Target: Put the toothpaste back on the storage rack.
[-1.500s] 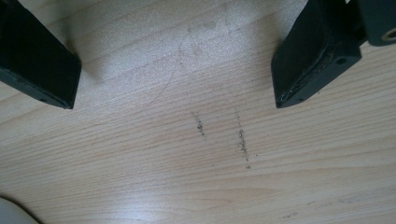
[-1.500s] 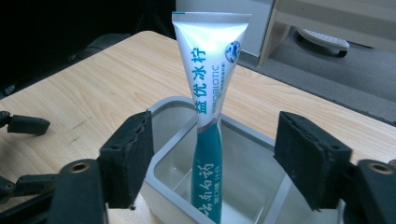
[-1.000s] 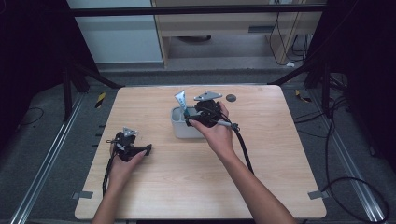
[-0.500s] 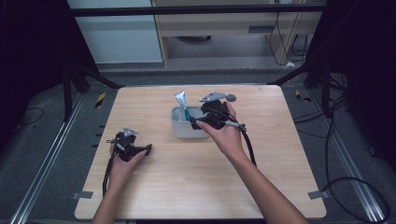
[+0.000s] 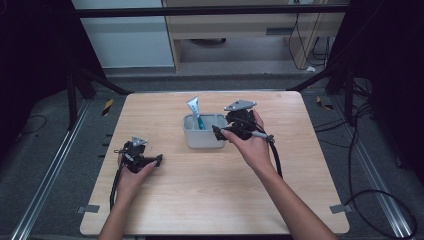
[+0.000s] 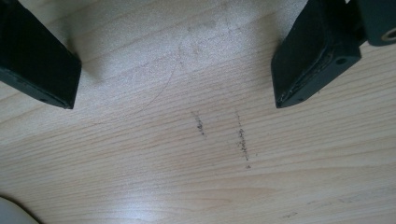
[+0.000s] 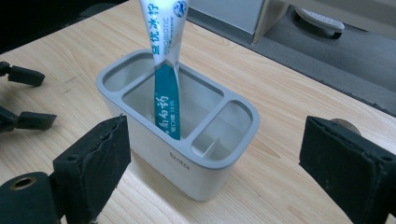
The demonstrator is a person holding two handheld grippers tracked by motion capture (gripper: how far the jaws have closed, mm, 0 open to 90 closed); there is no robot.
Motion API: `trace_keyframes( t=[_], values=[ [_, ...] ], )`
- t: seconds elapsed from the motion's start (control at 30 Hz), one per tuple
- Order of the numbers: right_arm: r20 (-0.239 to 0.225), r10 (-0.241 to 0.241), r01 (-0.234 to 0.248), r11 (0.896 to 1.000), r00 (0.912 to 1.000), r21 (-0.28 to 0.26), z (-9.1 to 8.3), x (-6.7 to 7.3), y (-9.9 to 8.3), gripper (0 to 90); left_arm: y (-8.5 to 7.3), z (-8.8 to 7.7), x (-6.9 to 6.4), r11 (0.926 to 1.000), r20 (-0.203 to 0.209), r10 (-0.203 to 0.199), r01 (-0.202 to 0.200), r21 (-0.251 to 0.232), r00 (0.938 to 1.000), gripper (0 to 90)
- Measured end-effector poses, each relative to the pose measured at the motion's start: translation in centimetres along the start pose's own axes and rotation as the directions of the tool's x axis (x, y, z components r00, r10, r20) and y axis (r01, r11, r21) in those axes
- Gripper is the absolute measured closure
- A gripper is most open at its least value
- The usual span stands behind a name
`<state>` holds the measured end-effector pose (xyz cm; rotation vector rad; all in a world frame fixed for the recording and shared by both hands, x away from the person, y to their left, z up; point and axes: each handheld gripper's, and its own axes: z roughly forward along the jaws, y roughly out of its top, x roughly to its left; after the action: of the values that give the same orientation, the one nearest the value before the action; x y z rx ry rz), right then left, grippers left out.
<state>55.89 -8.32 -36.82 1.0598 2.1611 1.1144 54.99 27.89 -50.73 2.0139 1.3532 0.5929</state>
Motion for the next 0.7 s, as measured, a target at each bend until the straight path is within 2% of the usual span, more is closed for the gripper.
trace_keyframes(
  t=[0.07, 0.37, 0.43, 0.7],
  values=[
    [0.002, -0.006, 0.006, 1.000, 1.0000, 0.017, -0.1, -0.1, -0.2, 9.0, 0.0, 0.0, 0.0, 1.0000, 0.000, 0.000, 0.000, 0.000, 1.0000, 0.9],
    [0.019, -0.004, 0.004, 1.000, 0.9998, 0.023, -1.2, -1.2, -1.8, 9.9, 0.0, 0.0, 0.0, 1.0000, 0.000, 0.000, 0.000, 0.000, 1.0000, 0.9],
    [0.039, -0.001, 0.000, 1.000, 0.9993, 0.016, -1.5, -1.6, -2.2, 12.6, 0.0, 0.0, 0.0, 1.0000, 0.000, 0.000, 0.000, 0.000, 1.0000, 0.9],
    [0.062, 0.020, -0.022, 0.999, 0.9979, 0.030, -2.2, -3.2, -3.9, 16.8, 0.0, 0.0, 0.0, 1.0000, 0.000, 0.001, -0.001, 0.001, 1.0000, 0.9]
  ],
)
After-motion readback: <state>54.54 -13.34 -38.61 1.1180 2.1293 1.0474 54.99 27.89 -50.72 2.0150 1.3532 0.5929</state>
